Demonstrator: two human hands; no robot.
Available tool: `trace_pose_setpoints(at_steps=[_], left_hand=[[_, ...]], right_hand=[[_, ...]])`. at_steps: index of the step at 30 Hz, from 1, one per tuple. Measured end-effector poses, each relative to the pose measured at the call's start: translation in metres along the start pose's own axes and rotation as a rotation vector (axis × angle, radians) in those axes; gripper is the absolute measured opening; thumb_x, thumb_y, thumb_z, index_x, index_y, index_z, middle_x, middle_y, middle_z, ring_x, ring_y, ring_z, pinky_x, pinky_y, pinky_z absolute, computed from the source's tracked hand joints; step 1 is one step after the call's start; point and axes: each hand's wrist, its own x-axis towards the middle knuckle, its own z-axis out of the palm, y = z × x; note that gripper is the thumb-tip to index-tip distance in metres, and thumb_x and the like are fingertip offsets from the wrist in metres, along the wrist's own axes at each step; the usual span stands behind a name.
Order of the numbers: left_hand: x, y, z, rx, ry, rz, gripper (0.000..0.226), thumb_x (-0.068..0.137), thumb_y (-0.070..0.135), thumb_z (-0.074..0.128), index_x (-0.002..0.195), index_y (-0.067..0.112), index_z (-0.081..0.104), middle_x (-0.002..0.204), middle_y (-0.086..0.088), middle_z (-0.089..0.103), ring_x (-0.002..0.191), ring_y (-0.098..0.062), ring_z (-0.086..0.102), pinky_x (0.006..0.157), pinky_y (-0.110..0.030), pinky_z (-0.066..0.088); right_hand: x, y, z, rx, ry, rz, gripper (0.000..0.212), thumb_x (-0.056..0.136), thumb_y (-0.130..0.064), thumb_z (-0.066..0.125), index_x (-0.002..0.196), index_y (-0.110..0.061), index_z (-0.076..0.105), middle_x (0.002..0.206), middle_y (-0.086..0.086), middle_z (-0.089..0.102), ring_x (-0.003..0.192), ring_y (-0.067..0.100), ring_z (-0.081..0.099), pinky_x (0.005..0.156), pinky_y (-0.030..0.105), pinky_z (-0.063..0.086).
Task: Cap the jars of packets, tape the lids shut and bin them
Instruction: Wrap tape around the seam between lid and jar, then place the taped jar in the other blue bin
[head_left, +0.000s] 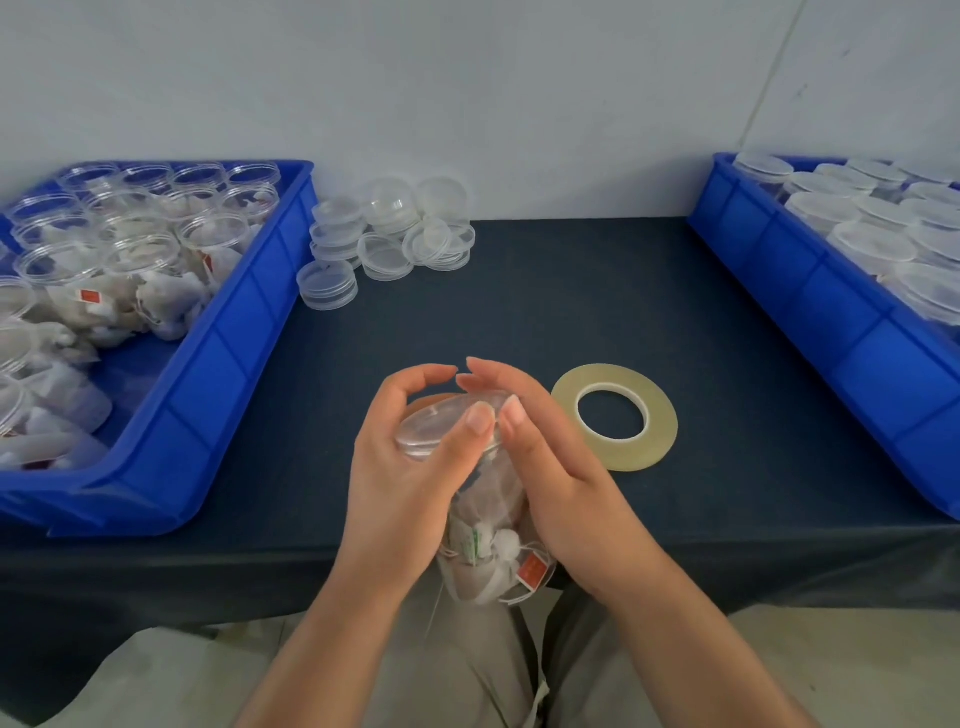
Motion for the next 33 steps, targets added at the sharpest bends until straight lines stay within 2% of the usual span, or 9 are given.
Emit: trace_pose_setpoints(at_steps=[4,9,15,18,21,24,26,29,33], left_hand=[[-0.001,0.0,0.0,-0.047,0.0,0.024,0.06,0.077,0.069,0.078,0.124,0.035,0.065,0.12,0.0,0.074,0.108,-0.023,0.075,0.073,-0.024,0.062],[-0.002,-0.002,0.0,-0.042,-0.005,0.026,0.089,0.065,0.085,0.077,0.138,0.039,0.055,0.122,0.007,0.075,0.112,-0.019,0.075,0.086,-0.029,0.062],[-0.003,-0.003,0.003,-0.104,-0.067,0.011,0.094,0.063,0.08,0.084,0.143,0.045,0.051,0.121,0.0,0.077,0.114,-0.023,0.074,0.093,-0.044,0.06],[-0.004,-0.003,0.003,-0.04,-0.054,0.062,0.093,0.067,0.085,0.078,0.143,0.038,0.053,0.121,0.004,0.076,0.114,-0.02,0.074,0.091,-0.035,0.062],[-0.004,0.001,0.006,0.007,0.006,0.14,0.084,0.08,0.09,0.059,0.138,0.03,0.058,0.121,0.009,0.074,0.114,-0.014,0.072,0.091,-0.019,0.055],[-0.004,0.0,0.012,0.026,0.071,0.172,0.059,0.098,0.07,0.047,0.13,0.025,0.064,0.119,0.015,0.073,0.114,-0.008,0.069,0.089,-0.011,0.05],[-0.003,-0.003,0.013,0.043,0.082,0.172,0.051,0.101,0.063,0.042,0.127,0.026,0.066,0.118,0.018,0.073,0.114,-0.005,0.069,0.089,-0.009,0.049],[-0.002,-0.005,0.01,0.081,0.05,0.203,0.07,0.102,0.077,0.031,0.136,0.025,0.063,0.123,0.021,0.071,0.118,-0.004,0.067,0.093,-0.01,0.048],[-0.001,-0.004,0.01,0.062,-0.071,0.209,0.072,0.104,0.077,0.021,0.147,0.032,0.058,0.123,0.008,0.076,0.12,-0.017,0.071,0.096,-0.025,0.054]], right_hand=[[0.002,0.003,-0.001,-0.006,0.012,-0.044,0.046,0.115,-0.036,0.03,0.15,-0.021,0.054,0.144,-0.01,0.064,0.14,0.013,0.056,0.113,0.029,0.047],[0.006,0.01,0.005,0.05,0.142,-0.027,0.047,0.114,-0.036,0.027,0.144,-0.024,0.062,0.141,-0.009,0.068,0.138,0.017,0.059,0.117,0.047,0.046],[0.001,0.016,0.007,-0.014,0.143,-0.024,0.059,0.111,-0.055,0.026,0.155,-0.025,0.049,0.154,-0.017,0.056,0.148,0.005,0.046,0.124,0.037,0.038],[0.001,0.015,0.007,-0.012,0.143,-0.047,0.051,0.112,-0.043,0.025,0.153,-0.026,0.052,0.152,-0.015,0.058,0.148,0.008,0.047,0.123,0.036,0.038],[0.001,0.016,0.007,0.026,0.174,-0.077,0.05,0.115,-0.034,0.023,0.149,-0.023,0.057,0.148,-0.012,0.063,0.144,0.011,0.052,0.118,0.029,0.041],[0.003,0.013,0.007,0.05,0.184,-0.067,0.05,0.114,-0.035,0.023,0.147,-0.023,0.06,0.145,-0.013,0.065,0.143,0.011,0.053,0.118,0.03,0.041],[0.003,0.009,0.006,0.027,0.175,-0.05,0.051,0.114,-0.039,0.024,0.146,-0.025,0.061,0.144,-0.014,0.066,0.142,0.01,0.054,0.118,0.031,0.042],[-0.001,0.003,-0.004,-0.064,0.129,-0.067,0.061,0.11,-0.061,0.024,0.151,-0.027,0.054,0.148,-0.016,0.063,0.144,0.009,0.052,0.12,0.034,0.04],[-0.006,-0.019,-0.025,-0.381,-0.111,-0.094,0.102,0.079,-0.094,0.05,0.164,-0.043,0.025,0.165,-0.02,0.04,0.155,0.0,0.031,0.121,0.024,0.034]])
